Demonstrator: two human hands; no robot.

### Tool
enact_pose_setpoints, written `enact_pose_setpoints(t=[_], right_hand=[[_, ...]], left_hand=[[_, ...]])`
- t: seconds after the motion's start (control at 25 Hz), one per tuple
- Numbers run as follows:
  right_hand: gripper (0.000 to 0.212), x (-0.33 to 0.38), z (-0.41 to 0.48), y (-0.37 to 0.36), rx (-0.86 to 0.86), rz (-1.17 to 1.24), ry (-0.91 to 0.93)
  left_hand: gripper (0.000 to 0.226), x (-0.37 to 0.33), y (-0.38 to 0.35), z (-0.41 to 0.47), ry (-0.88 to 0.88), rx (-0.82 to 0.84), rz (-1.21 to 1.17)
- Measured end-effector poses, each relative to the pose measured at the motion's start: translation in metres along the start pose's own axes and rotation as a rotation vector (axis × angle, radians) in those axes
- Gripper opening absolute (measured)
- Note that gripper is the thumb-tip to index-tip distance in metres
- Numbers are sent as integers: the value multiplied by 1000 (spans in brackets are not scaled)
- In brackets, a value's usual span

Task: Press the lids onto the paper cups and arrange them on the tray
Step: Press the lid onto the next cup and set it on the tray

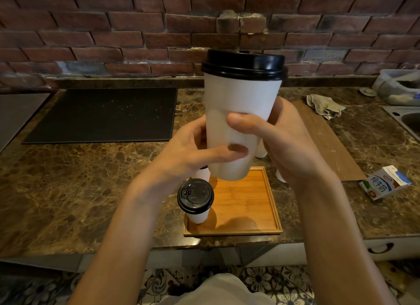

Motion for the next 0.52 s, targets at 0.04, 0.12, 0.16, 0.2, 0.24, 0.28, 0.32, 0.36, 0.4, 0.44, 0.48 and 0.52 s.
enact_pose_setpoints(t=[0.04,0.12,0.16,0.2,0.24,0.28,0.32,0.36,0.4,0.44,0.48,0.52], right_hand=[[57,-1,-1,0,15,19,-6],[53,-2,-2,-3,44,33,-17],[53,-3,-3,-3,51,30,-21],[53,-3,-3,-4,52,24,-25],[54,-2,-3,-3,52,15,-26],[56,-1,-3,-4,50,3,-27],[59,0,-3,-4,47,-13,-27],[62,2,-2,-4,42,-29,-28],[64,3,-2,-5,35,-47,-26],[63,6,-1,-5,25,-65,-21],[59,7,-1,-4,16,-80,-15],[55,8,0,-4,9,-87,-10]], left_hand=[[53,2,-1,-1,20,26,-15],[57,4,-2,-2,47,60,-32],[59,5,-2,-2,50,63,-34],[58,5,-2,-2,49,61,-36],[56,6,-1,-2,47,54,-39],[55,5,-1,-2,45,49,-43],[53,5,-1,-2,42,44,-46],[53,4,-1,-2,37,37,-44],[52,3,-1,-2,29,23,-35],[52,2,-1,-2,18,6,-21],[50,1,-2,-1,3,-12,-11],[46,0,-2,-1,-12,-29,-3]])
Point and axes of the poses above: each hand's wrist, its own z-axis towards the middle knuckle, its own y-axis out of the back of the hand, x = y × z, the point moved 6 cm from there along z, towards the middle knuckle, and after that the axes turned 2 degrees about -x, right-handed, at the moved point
